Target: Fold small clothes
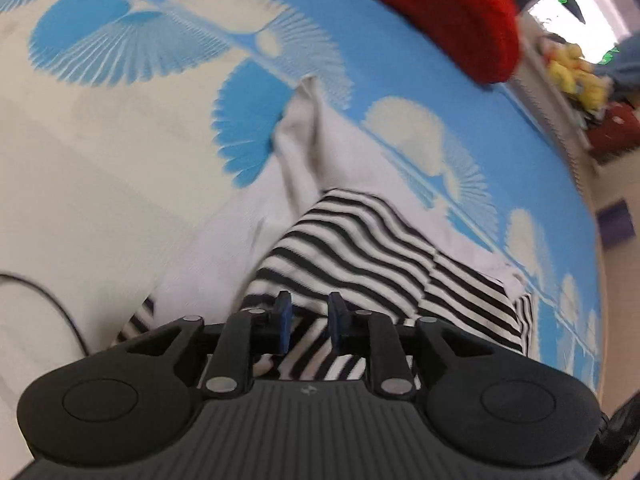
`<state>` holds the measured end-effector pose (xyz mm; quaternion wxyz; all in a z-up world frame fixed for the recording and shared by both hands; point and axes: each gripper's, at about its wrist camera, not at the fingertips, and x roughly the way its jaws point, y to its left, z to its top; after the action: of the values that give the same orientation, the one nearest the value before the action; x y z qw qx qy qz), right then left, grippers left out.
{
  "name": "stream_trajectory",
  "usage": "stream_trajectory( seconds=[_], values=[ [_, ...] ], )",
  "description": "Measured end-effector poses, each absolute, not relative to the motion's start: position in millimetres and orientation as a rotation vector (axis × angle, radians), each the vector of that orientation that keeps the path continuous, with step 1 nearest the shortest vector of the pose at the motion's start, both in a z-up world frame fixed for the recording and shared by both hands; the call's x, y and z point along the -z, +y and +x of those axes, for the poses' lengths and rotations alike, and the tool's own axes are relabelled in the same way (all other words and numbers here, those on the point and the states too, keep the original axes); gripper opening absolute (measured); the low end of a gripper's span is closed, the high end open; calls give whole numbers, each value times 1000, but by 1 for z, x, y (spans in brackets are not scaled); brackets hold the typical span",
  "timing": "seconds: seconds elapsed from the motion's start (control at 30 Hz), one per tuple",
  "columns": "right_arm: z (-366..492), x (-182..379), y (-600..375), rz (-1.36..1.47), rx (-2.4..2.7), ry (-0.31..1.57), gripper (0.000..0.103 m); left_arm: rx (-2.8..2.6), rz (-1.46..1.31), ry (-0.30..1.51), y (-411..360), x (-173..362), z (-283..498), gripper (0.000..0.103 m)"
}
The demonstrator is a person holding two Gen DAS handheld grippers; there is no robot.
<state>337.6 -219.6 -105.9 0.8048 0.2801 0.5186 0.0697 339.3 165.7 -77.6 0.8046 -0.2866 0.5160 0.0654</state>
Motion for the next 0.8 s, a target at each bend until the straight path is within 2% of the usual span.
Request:
stream_trajectory(
  seconds=[0.03, 0.1, 0.17, 0.23, 0.3, 0.43, 0.57, 0.67, 0.73, 0.8],
  values=[
    [338, 108, -216, 582, -171, 1121, 39, -145, -598, 1128, 165, 83, 338, 27],
    [338, 127, -211, 521, -145, 1230, 36, -164, -576, 1255, 166, 111, 334, 24],
    [332, 127, -216, 553, -118, 1228, 36, -144, -600, 1258, 168, 112, 327, 24],
    [319, 103, -224, 552, -64, 1180, 38, -119, -577, 1195, 169, 85, 317, 24],
    [300, 63, -235, 540, -71, 1056, 41, -65, -555, 1102, 172, 52, 298, 27],
    [244, -4, -275, 554, -83, 950, 48, -13, -540, 1056, 181, 2, 252, 27],
    [177, -38, -312, 552, -117, 862, 56, 26, -466, 994, 182, -26, 184, 39],
    [131, -27, -335, 567, -101, 826, 58, 25, -454, 964, 181, -15, 134, 43],
    [106, 3, -340, 595, -62, 849, 57, -3, -454, 957, 182, 4, 106, 43],
    [91, 28, -342, 671, -7, 928, 59, -88, -533, 1071, 191, 28, 96, 44]
  ],
)
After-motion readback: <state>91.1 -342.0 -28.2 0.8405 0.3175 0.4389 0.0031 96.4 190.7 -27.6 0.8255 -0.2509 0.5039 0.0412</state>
